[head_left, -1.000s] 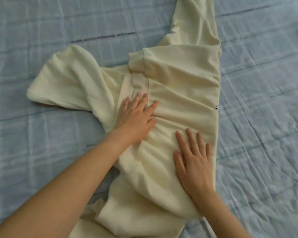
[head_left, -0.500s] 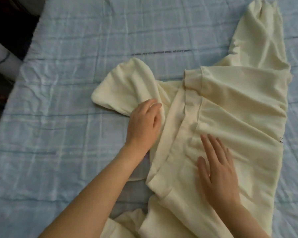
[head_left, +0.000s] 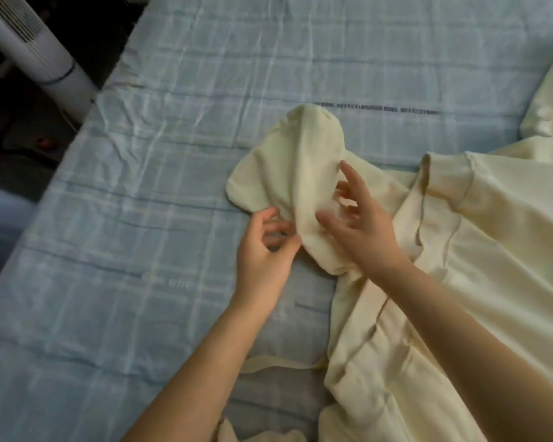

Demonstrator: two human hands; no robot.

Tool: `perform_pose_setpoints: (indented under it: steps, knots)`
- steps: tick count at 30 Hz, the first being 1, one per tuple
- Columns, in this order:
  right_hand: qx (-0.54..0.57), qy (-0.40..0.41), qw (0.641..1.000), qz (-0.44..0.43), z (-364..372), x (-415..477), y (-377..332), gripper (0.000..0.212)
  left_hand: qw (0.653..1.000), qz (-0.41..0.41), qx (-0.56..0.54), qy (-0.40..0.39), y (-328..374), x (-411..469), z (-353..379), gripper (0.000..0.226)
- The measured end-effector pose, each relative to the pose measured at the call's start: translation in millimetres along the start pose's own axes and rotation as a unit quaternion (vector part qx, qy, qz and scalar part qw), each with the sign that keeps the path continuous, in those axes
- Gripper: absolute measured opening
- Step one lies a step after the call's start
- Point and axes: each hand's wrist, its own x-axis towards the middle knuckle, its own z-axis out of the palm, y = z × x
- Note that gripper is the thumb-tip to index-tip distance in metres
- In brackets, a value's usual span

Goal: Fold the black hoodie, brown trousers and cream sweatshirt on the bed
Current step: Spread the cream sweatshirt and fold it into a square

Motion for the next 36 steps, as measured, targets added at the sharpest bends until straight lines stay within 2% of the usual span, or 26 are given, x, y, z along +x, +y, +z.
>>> perform_pose_setpoints:
  steps: [2,4,7,8,9,10,11,12,13,15,17,19,22,24,28,31,33,36]
  knots:
    - [-0.053,-0.025,0.998,-0.019,9,3,6,0.066,0.997,-0.008,0.042,0.064,1,22,-14,0.049]
    - [-0.112,-0.029,0.993,-0.04,16,2,12,0.06,0.989,-0.004,0.112,0.1,6,53,-23,0.068]
    - [-0.244,-0.034,0.966,-0.084,26,-1,19,0.056,0.989,-0.04,0.133,0.05,17,90,-18,0.09]
    - [-0.238,-0.034,0.968,-0.069,27,-1,19,0.056,0.991,-0.042,0.12,0.036,18,99,-14,0.088]
    - [-0.17,-0.02,0.985,-0.03,26,1,14,0.058,0.994,-0.039,0.101,0.033,18,107,-12,0.083]
    - [-0.052,0.007,0.998,0.019,22,7,6,0.059,0.995,-0.035,0.08,0.039,17,114,-11,0.076]
    - [0.062,0.046,0.995,0.063,18,17,-2,0.061,0.996,-0.032,0.065,0.047,16,119,-12,0.069]
    - [0.124,0.082,0.984,0.094,12,30,-12,0.066,0.997,-0.027,0.055,0.05,14,122,-13,0.06]
    - [0.136,0.096,0.98,0.107,7,46,-22,0.072,0.997,-0.019,0.048,0.049,13,123,-13,0.052]
    - [0.11,0.072,0.986,0.101,0,73,-40,0.074,0.998,-0.003,0.03,0.047,13,121,-13,0.041]
    - [0.079,0.05,0.992,0.082,-4,87,-53,0.056,0.999,0.012,-0.005,0.046,17,117,-12,0.035]
    - [0.084,0.07,0.993,0.053,-11,79,-58,0.046,0.997,0.017,-0.072,0.023,26,110,-9,0.032]
    - [0.149,0.093,0.984,0.024,-36,53,-60,0.055,0.984,0.024,-0.171,-0.041,44,97,-3,0.027]
    - [0.181,0.086,0.979,0.032,-57,35,-63,0.06,0.977,0.037,-0.191,-0.083,61,87,3,0.025]
    - [0.225,0.115,0.967,0.026,-114,-10,-66,0.047,0.966,0.073,-0.182,-0.167,100,54,23,0.025]
    - [0.199,0.198,0.96,0.011,-159,-70,-59,0.045,0.952,0.116,-0.161,-0.234,128,20,54,0.029]
    - [0.165,0.263,0.949,0.046,-173,-124,-39,0.046,0.943,0.169,-0.111,-0.263,137,-5,83,0.029]
    - [0.202,0.31,0.916,0.155,-167,-194,7,0.048,0.908,0.265,0.047,-0.321,119,-47,137,0.028]
